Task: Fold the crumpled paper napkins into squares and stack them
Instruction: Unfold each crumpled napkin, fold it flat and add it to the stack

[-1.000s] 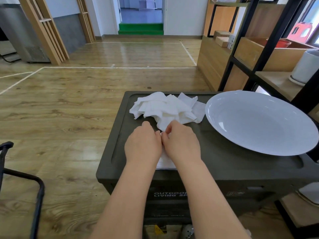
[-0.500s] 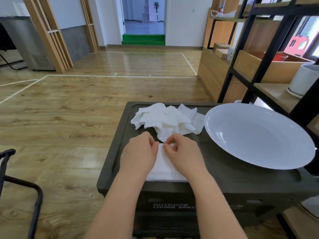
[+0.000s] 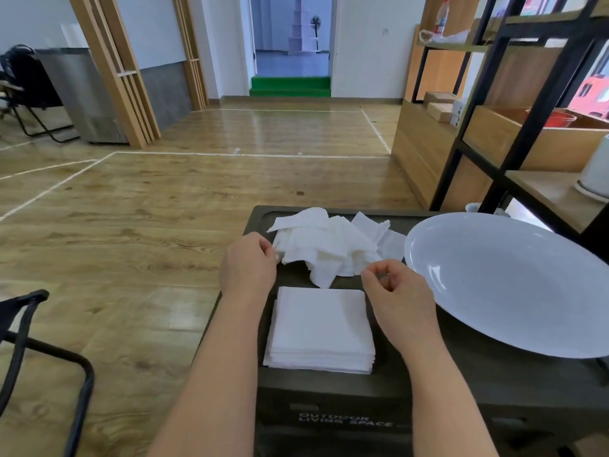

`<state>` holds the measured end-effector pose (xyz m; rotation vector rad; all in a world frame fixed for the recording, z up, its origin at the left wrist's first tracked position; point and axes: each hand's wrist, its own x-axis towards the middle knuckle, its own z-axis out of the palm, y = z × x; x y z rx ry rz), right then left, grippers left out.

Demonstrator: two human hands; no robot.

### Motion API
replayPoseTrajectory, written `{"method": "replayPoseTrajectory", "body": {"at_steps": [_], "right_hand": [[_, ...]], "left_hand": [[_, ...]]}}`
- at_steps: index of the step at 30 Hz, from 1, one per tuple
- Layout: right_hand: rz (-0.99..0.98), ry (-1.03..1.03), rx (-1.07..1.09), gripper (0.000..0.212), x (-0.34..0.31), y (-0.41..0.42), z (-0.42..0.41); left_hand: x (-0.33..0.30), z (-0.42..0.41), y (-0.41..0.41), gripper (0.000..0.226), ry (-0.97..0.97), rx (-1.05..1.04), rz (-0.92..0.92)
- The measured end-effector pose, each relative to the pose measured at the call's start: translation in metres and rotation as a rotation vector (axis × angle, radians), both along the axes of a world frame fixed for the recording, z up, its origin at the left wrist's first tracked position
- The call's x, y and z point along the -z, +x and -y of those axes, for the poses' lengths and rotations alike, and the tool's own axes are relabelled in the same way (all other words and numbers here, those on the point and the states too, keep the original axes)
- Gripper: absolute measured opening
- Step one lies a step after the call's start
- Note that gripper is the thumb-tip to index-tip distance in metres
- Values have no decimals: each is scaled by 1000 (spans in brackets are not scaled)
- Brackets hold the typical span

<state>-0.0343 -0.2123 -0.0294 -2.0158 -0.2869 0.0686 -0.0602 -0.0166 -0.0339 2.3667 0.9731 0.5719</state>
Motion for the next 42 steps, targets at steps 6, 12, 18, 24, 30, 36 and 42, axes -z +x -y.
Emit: {"method": "replayPoseTrajectory", "body": {"at_steps": [6,12,18,24,30,36,42], "right_hand": [[12,17,-13,5,-2,-2,-1],[19,18,-19,5,-4,-8,-2],[16,154,-69,34,-12,-19,-7],[-74,438,-252,40,-28,-24,-3],[-91,493,-247,15,-25,-23,-6],[-155,579,-225,14,-24,-21,-7],[-326,708,-138,38,-23,-15,-9]], "left_hand": [[-16,6,-21,10,64,143,55],[-51,19,-58,8,49,255,82],[-82,30,-92,14,-25,424,272],[-84,30,-94,14,-204,561,418],[-68,29,-83,11,-373,599,385],[-58,30,-77,40,-304,595,327],[-59,35,-75,37,-493,615,370]]}}
